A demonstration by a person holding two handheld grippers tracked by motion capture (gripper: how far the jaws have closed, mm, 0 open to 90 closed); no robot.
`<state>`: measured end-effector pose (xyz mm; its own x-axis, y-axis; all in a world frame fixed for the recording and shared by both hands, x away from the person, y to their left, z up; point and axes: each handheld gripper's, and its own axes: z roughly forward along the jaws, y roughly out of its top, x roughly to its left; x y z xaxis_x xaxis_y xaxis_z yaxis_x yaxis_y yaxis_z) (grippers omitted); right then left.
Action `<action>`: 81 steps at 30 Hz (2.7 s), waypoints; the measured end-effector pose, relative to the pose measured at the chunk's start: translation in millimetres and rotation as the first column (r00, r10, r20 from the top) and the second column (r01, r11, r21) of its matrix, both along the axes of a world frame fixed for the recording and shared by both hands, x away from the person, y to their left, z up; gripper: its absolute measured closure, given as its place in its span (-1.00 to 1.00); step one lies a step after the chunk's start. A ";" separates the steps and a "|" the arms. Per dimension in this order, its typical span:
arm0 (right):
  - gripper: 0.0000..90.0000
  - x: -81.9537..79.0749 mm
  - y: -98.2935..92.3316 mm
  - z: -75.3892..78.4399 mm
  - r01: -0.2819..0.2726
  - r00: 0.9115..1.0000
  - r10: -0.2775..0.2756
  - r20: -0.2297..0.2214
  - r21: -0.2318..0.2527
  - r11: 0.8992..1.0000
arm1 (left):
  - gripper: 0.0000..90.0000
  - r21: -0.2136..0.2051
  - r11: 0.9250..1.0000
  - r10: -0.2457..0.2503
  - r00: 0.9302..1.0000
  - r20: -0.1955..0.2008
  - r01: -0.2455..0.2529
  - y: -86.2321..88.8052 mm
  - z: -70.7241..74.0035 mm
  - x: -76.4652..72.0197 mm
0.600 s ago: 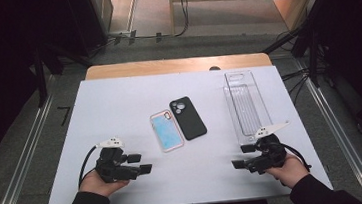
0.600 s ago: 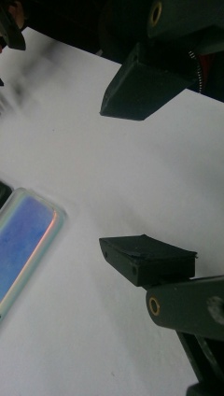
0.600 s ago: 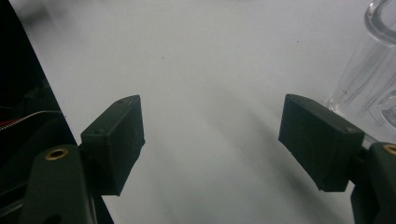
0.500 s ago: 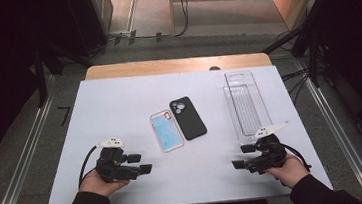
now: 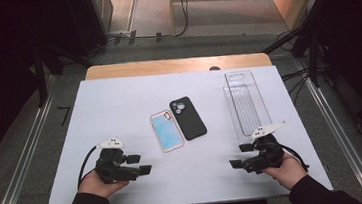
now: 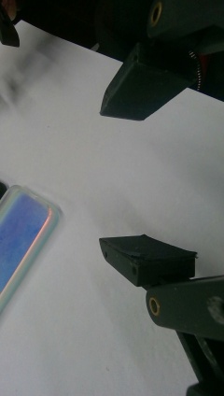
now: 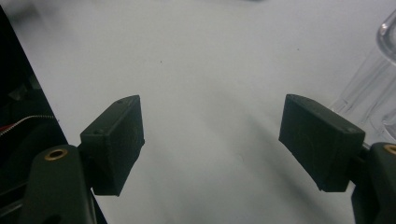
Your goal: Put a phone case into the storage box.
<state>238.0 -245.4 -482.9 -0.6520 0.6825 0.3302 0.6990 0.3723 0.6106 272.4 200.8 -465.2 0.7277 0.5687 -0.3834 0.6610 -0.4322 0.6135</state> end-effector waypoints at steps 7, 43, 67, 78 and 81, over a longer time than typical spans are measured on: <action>-0.55 2.8 1.1 -0.5 0.015 1.000 -0.015 -0.013 -0.002 1.000 | -0.35 -0.004 1.000 0.002 1.000 -0.005 -0.002 0.1 -0.1 -0.3; -0.55 3.2 -7.9 -0.8 0.023 1.000 -0.023 -0.016 0.015 1.000 | -0.43 0.001 0.996 0.084 0.996 0.027 -0.084 -5.2 15.3 18.8; -0.55 5.0 -6.8 -1.7 0.012 1.000 -0.011 -0.021 0.018 1.000 | -0.43 0.027 1.000 -0.003 1.000 0.009 0.002 -41.1 21.1 66.2; -0.55 5.3 -6.8 -1.9 0.014 1.000 -0.013 -0.024 0.017 1.000 | -0.43 0.087 0.996 -0.016 0.999 0.037 0.013 -67.6 16.4 83.2; -0.55 5.1 -7.1 -1.6 0.017 1.000 -0.016 -0.027 0.016 1.000 | -0.43 0.092 0.996 -0.020 0.999 0.051 0.015 -76.2 14.0 86.3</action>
